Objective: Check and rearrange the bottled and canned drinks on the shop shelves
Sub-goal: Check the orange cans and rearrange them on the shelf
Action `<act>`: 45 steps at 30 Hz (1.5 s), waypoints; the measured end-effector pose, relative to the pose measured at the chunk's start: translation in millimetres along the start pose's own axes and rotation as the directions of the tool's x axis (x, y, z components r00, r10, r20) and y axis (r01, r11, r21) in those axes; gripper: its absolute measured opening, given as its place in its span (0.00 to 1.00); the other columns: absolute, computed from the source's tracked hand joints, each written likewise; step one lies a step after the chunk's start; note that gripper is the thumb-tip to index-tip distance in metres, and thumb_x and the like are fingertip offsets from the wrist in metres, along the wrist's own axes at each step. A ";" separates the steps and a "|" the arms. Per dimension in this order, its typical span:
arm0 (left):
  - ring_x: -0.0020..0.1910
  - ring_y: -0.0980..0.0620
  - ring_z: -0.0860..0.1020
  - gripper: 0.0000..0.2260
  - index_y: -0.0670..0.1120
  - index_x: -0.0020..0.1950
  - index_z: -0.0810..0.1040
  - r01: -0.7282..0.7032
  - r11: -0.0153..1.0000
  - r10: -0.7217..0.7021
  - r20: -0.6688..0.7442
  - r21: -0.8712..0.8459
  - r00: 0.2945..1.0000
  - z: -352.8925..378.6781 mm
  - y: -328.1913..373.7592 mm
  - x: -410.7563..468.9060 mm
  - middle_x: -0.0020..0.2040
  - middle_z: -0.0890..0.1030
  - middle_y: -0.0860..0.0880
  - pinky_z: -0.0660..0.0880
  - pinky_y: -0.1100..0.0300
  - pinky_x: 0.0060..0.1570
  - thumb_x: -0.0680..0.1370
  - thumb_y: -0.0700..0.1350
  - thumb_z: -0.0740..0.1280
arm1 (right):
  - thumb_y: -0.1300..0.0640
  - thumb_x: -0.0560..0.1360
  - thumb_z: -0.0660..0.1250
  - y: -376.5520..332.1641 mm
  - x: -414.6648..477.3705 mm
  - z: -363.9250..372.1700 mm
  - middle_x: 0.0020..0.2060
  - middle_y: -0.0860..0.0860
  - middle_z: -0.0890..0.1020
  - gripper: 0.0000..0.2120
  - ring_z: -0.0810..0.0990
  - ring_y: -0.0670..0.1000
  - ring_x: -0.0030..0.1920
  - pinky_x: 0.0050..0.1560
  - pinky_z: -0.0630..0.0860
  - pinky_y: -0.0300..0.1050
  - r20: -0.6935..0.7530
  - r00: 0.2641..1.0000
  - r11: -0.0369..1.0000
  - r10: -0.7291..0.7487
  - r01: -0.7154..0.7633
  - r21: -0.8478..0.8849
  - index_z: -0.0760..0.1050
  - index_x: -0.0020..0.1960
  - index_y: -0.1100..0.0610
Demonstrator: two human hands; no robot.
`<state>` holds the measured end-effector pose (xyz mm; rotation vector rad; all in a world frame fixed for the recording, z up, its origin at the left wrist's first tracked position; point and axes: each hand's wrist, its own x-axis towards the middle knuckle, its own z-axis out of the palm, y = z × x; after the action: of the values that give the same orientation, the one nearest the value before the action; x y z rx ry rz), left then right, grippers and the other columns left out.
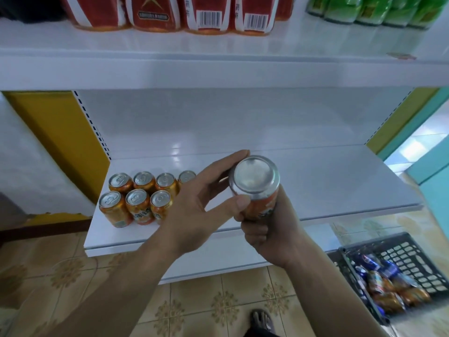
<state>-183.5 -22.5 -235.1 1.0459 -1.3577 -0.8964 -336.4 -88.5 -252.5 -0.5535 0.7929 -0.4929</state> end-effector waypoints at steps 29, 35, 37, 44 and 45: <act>0.58 0.54 0.76 0.21 0.53 0.72 0.70 0.781 0.561 -0.690 -0.367 0.273 0.624 152.7 -134.5 120.6 0.63 0.76 0.56 0.73 0.55 0.61 0.80 0.54 0.66 | 0.39 0.73 0.70 -150.5 133.1 -211.0 0.61 0.53 0.77 0.29 0.78 0.59 0.61 0.52 0.68 0.47 -0.040 0.924 -0.265 -0.380 -0.151 -0.952 0.69 0.70 0.49; 0.60 0.53 0.77 0.20 0.53 0.72 0.71 0.829 0.478 -0.714 -0.422 0.289 0.559 143.6 -140.5 116.1 0.67 0.76 0.55 0.74 0.54 0.61 0.80 0.54 0.66 | 0.44 0.76 0.68 -152.4 173.2 -206.4 0.62 0.55 0.77 0.25 0.77 0.60 0.63 0.57 0.71 0.49 -0.025 0.943 -0.410 -0.332 -0.168 -0.896 0.68 0.69 0.53; 0.59 0.54 0.76 0.20 0.52 0.72 0.71 0.832 0.469 -0.717 -0.422 0.296 0.555 140.4 -142.8 115.6 0.68 0.76 0.55 0.71 0.58 0.57 0.81 0.53 0.66 | 0.42 0.76 0.68 -150.5 180.9 -207.7 0.63 0.56 0.76 0.27 0.76 0.60 0.65 0.60 0.71 0.49 -0.062 0.948 -0.392 -0.313 -0.188 -0.901 0.67 0.70 0.53; 0.54 0.56 0.75 0.20 0.53 0.72 0.70 0.828 0.447 -0.725 -0.405 0.338 0.557 120.1 -152.6 108.5 0.69 0.75 0.54 0.72 0.60 0.54 0.81 0.54 0.64 | 0.39 0.75 0.69 -161.0 179.4 -197.3 0.66 0.55 0.73 0.35 0.75 0.59 0.66 0.58 0.70 0.49 -0.129 0.962 -0.440 -0.242 -0.227 -0.869 0.62 0.75 0.54; 0.53 0.57 0.75 0.20 0.53 0.72 0.70 0.823 0.441 -0.724 -0.400 0.357 0.562 114.9 -152.6 105.7 0.69 0.75 0.54 0.71 0.61 0.53 0.81 0.55 0.64 | 0.42 0.76 0.68 -164.3 176.1 -190.7 0.66 0.55 0.73 0.33 0.75 0.59 0.66 0.58 0.70 0.49 -0.119 0.957 -0.458 -0.263 -0.232 -0.858 0.63 0.75 0.54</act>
<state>-281.2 -177.7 -353.4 2.2580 -0.9032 -1.0622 -409.9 -370.0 -351.3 -2.4040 1.4663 0.4421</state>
